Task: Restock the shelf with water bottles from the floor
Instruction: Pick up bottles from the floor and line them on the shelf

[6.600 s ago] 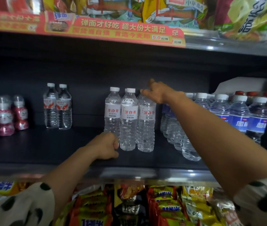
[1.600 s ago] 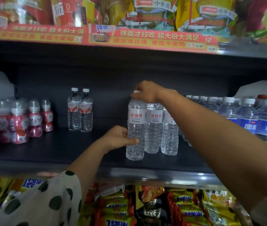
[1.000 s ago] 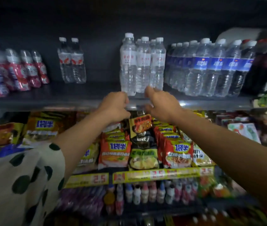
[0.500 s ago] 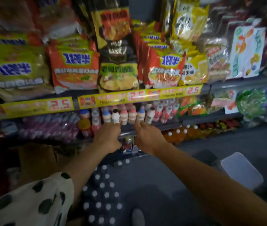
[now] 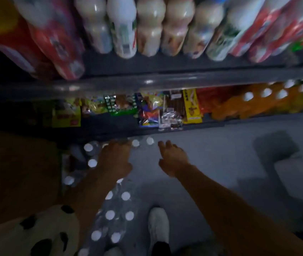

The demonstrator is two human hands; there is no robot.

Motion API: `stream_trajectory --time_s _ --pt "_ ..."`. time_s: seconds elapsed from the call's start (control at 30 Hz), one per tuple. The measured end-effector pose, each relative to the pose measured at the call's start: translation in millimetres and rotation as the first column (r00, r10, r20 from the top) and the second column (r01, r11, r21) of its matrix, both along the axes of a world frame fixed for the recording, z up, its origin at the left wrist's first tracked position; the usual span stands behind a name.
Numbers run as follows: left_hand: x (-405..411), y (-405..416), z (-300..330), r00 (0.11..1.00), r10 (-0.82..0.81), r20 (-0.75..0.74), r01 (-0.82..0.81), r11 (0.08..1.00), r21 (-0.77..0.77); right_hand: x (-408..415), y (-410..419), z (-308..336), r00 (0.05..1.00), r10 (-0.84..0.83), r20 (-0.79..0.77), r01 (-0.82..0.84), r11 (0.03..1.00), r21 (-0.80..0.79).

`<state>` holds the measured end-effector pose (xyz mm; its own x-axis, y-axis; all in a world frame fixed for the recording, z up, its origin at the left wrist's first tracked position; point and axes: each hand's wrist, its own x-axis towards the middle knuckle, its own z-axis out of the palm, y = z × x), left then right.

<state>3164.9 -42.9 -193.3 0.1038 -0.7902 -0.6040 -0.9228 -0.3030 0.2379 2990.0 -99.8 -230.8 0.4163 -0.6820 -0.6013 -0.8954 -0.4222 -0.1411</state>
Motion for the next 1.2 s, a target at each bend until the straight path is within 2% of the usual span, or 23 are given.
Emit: stream_trajectory --time_s 0.1,0.2,0.3,0.37,0.4,0.47,0.53,0.63,0.73,0.87,0.93,1.03,1.13,1.2 --pt "5.6 -5.8 -53.9 0.998 0.048 -0.031 -0.05 0.996 -0.07 20.8 -22.6 -59.9 1.0 0.014 -0.017 -0.015 0.999 -0.043" --pt "7.0 -7.0 -96.3 0.997 0.076 -0.017 -0.077 0.994 -0.076 41.9 -34.8 -104.7 0.996 0.071 -0.056 -0.077 0.99 -0.117" --pt "12.0 -3.6 -127.1 0.996 0.084 0.006 -0.083 0.992 -0.093 65.0 -30.2 -137.2 0.962 0.271 -0.034 -0.271 0.932 -0.241" --pt "16.9 -1.3 -139.3 0.995 0.104 0.001 -0.104 0.988 -0.113 79.1 -25.9 -156.5 0.906 0.42 -0.06 -0.417 0.855 -0.308" --pt "19.1 0.0 -143.2 0.993 0.118 -0.013 -0.119 0.985 -0.126 85.5 -25.2 -165.0 0.894 0.44 -0.084 -0.442 0.838 -0.319" --pt "23.3 2.0 -145.8 0.988 0.147 -0.046 -0.152 0.976 -0.155 95.1 -23.8 -164.8 0.87 0.479 -0.115 -0.491 0.82 -0.294" --pt "26.8 3.4 -144.1 0.985 0.158 -0.07 -0.168 0.971 -0.171 97.3 -27.6 -172.4 0.854 0.515 -0.07 -0.505 0.79 -0.346" --pt "32.0 2.1 -131.5 0.986 0.155 -0.066 -0.164 0.971 -0.175 101.9 -29.7 -153.0 0.859 0.506 -0.081 -0.489 0.763 -0.424" --pt "36.9 -1.5 -100.5 0.98 0.183 -0.078 -0.195 0.96 -0.199 98.9 -28.9 -122.1 0.819 0.56 -0.125 -0.563 0.743 -0.362" --pt "49.1 1.1 -40.0 0.969 0.206 -0.138 -0.229 0.957 -0.18 87.6 -24.5 -48.8 0.863 0.503 0.049 -0.468 0.832 -0.296" --pt "54.4 3.9 -4.1 0.958 0.207 -0.2 -0.24 0.958 -0.159 80.0 -24.4 17.1 0.878 0.473 0.072 -0.444 0.862 -0.245" --pt "54.5 7.6 68.1 0.962 0.172 -0.212 -0.208 0.965 -0.162 63.5 -21.3 108.4 0.88 0.47 0.073 -0.413 0.832 -0.371" --pt "47.9 11.8 157.8 0.956 0.093 -0.279 -0.145 0.975 -0.171 52.2 -15.8 229.3 0.859 0.455 0.236 -0.34 0.851 -0.401" --pt "42.8 14.3 224.0 0.927 0.051 -0.373 -0.123 0.977 -0.171 41.8 -11.6 311.7 0.834 0.448 0.323 -0.299 0.858 -0.418"
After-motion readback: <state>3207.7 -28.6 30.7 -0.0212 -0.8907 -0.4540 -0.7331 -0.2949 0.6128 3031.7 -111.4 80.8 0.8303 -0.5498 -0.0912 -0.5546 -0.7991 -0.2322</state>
